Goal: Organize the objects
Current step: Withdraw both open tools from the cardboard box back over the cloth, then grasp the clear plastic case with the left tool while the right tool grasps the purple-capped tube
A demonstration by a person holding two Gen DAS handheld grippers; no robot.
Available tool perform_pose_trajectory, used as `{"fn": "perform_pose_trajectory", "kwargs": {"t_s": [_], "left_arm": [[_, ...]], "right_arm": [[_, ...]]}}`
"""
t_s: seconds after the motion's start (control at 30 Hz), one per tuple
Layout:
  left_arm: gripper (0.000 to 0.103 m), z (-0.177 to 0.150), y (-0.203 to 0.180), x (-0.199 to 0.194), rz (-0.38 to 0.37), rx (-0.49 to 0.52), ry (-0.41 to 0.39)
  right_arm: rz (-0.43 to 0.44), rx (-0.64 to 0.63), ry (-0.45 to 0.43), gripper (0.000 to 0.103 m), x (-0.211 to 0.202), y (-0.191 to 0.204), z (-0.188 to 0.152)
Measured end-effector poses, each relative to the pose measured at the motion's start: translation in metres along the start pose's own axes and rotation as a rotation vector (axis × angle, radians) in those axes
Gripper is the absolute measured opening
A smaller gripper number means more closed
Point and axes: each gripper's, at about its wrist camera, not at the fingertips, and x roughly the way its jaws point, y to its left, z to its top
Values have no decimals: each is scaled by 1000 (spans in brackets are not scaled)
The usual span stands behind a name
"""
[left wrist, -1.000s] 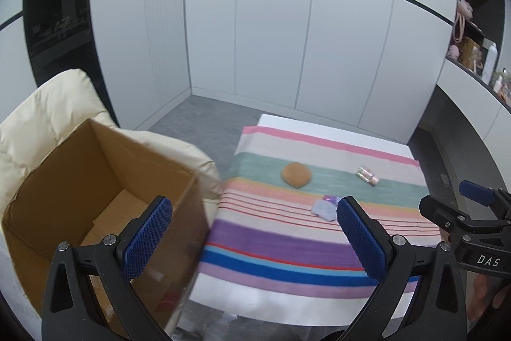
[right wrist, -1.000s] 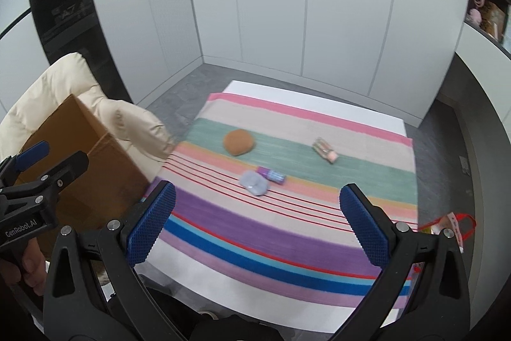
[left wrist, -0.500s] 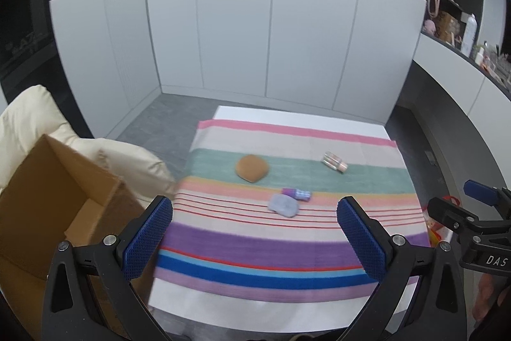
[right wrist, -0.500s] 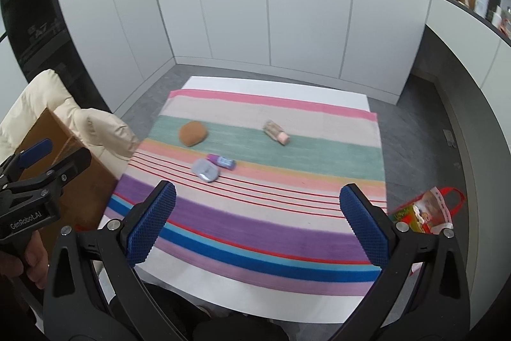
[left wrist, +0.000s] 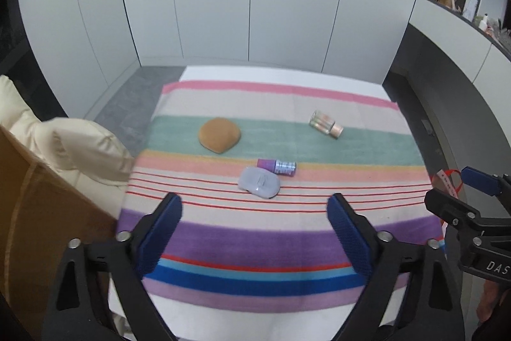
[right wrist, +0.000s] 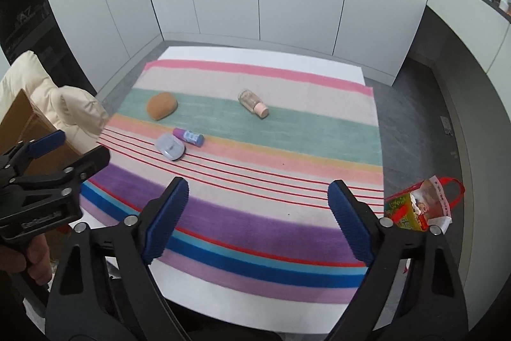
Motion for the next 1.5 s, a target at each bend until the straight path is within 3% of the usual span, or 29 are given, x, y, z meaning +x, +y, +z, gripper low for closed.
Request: {"fn": "perform_pose_trajectory", "kwargs": {"t_s": [0.1, 0.33, 0.47, 0.6, 0.67, 0.83, 1.03, 1.33, 1.37, 1.5], "left_arm": [[87, -2, 1, 25, -2, -6, 42], [81, -7, -4, 83, 8, 31, 112], [80, -6, -7, 111, -7, 55, 123], [67, -6, -7, 140, -8, 63, 142], [65, -7, -7, 151, -14, 71, 150], [58, -7, -6, 154, -49, 124, 118], [58, -13, 31, 147, 16, 26, 122], [58, -15, 68, 142, 58, -23, 147], [58, -15, 71, 142, 59, -23, 148], [58, -15, 74, 140, 54, -21, 150]], "right_arm": [[-5, -17, 13, 89, 20, 0, 3], [16, -14, 66, 75, 79, -1, 7], [31, -2, 98, 73, 110, 0, 5], [27, -21, 121, 72, 131, 4, 3], [42, -11, 126, 72, 139, 4, 3], [52, -28, 136, 72, 160, 12, 4], [107, -57, 142, 72, 186, 38, 11], [95, -183, 108, 73, 210, 100, 31], [90, -199, 106, 71, 211, 104, 31], [98, -225, 105, 46, 210, 116, 33]]}}
